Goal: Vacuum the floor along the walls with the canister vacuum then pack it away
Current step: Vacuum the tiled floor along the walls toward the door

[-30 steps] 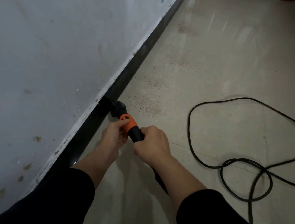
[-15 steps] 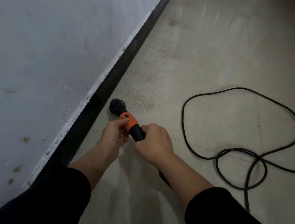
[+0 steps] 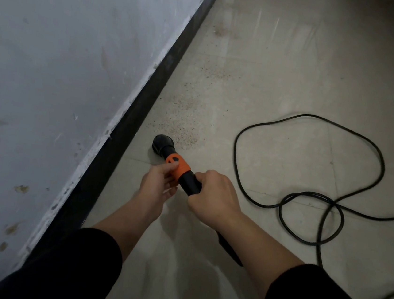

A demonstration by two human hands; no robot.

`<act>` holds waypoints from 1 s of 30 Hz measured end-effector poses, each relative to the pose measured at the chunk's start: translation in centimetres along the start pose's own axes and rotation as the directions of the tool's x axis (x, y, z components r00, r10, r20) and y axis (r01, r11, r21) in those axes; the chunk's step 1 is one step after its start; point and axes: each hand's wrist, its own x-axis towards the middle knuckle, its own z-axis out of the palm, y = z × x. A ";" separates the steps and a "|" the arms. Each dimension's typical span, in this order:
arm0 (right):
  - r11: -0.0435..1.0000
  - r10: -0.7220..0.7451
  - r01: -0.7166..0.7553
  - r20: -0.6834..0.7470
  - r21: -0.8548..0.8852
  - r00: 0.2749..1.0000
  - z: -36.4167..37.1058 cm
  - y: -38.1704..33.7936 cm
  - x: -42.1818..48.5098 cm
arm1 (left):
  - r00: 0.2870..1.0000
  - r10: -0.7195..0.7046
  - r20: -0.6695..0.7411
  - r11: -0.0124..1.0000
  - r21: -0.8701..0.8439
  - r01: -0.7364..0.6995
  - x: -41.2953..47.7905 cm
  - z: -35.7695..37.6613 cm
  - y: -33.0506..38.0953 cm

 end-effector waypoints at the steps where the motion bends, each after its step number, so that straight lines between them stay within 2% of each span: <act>1: 1.000 0.003 -0.003 -0.005 -0.005 1.000 -0.1 0.1 -0.1 | 1.000 -0.003 0.004 1.000 0.002 0.003 -0.1 0.2 -0.1; 21: 0.992 0.104 -0.098 -0.082 0.076 0.991 -2.2 4.3 -0.4 | 0.996 -0.031 0.086 0.997 0.074 0.024 -0.4 5.4 -1.4; 30: 0.983 0.169 -0.162 -0.085 0.087 0.982 -4.2 5.6 0.7 | 0.990 -0.097 0.106 0.991 0.106 0.086 0.0 8.4 -0.7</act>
